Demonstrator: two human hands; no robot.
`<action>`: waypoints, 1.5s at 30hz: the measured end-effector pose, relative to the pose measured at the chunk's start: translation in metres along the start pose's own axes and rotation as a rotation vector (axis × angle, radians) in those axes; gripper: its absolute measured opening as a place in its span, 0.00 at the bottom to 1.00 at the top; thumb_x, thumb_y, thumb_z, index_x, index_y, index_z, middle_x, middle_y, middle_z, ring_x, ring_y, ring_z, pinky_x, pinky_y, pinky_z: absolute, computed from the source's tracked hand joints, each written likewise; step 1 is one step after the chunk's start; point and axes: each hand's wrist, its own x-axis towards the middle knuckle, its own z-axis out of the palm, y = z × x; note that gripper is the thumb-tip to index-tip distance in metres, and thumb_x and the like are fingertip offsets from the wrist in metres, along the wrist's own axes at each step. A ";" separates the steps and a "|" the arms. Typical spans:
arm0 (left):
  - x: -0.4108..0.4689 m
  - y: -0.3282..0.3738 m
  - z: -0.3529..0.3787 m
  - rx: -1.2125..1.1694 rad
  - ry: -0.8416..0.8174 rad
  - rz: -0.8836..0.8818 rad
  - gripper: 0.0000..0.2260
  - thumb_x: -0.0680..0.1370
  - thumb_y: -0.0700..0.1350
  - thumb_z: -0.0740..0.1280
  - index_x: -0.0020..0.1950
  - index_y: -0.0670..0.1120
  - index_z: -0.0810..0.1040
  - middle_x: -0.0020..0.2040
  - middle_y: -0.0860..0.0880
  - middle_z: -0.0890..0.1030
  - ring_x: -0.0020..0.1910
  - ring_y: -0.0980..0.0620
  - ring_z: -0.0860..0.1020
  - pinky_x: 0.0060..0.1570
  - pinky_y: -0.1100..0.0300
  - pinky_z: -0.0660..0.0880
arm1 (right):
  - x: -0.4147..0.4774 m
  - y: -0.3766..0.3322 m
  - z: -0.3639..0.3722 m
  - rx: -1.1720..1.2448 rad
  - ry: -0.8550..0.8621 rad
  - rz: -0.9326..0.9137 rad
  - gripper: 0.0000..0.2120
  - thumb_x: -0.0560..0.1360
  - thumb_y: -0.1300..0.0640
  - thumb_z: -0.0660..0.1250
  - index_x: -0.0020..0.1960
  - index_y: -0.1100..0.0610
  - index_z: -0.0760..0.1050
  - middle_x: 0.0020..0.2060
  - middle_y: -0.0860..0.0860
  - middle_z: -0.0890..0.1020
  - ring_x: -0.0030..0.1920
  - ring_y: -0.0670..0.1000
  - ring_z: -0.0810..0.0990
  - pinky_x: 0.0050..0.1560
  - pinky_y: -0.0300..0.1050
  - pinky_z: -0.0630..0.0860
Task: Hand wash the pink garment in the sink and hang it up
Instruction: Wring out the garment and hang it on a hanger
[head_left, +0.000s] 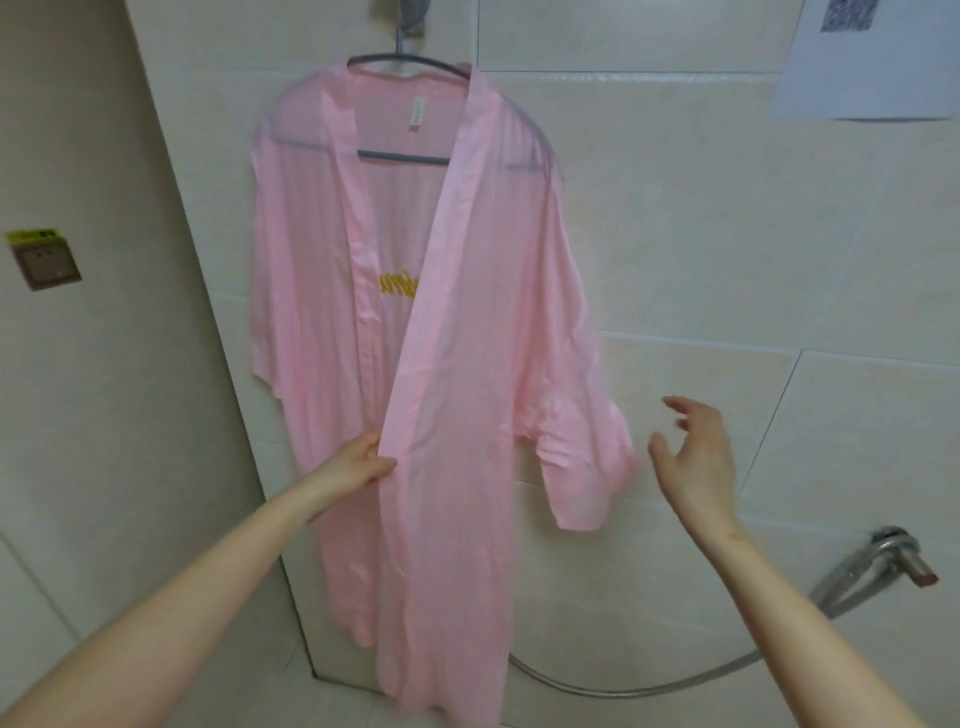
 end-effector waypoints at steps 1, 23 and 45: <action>-0.002 0.000 0.005 -0.054 -0.014 -0.012 0.12 0.80 0.36 0.62 0.63 0.44 0.71 0.54 0.47 0.78 0.44 0.58 0.78 0.39 0.74 0.73 | 0.000 -0.013 0.005 0.077 -0.071 -0.021 0.14 0.71 0.66 0.67 0.56 0.57 0.76 0.52 0.54 0.80 0.48 0.55 0.80 0.51 0.51 0.76; -0.019 -0.066 0.003 0.044 0.050 -0.226 0.09 0.71 0.46 0.73 0.39 0.44 0.76 0.32 0.51 0.78 0.38 0.50 0.78 0.37 0.61 0.70 | -0.059 -0.015 0.174 0.443 -0.777 0.540 0.35 0.75 0.63 0.65 0.76 0.48 0.53 0.68 0.51 0.69 0.60 0.51 0.72 0.45 0.45 0.75; -0.017 -0.078 -0.003 -0.018 -0.202 -0.240 0.07 0.74 0.40 0.72 0.43 0.39 0.76 0.37 0.49 0.79 0.35 0.57 0.77 0.39 0.67 0.73 | -0.029 -0.018 0.192 0.608 -0.934 0.670 0.20 0.74 0.59 0.62 0.61 0.40 0.71 0.44 0.47 0.78 0.41 0.49 0.73 0.46 0.44 0.68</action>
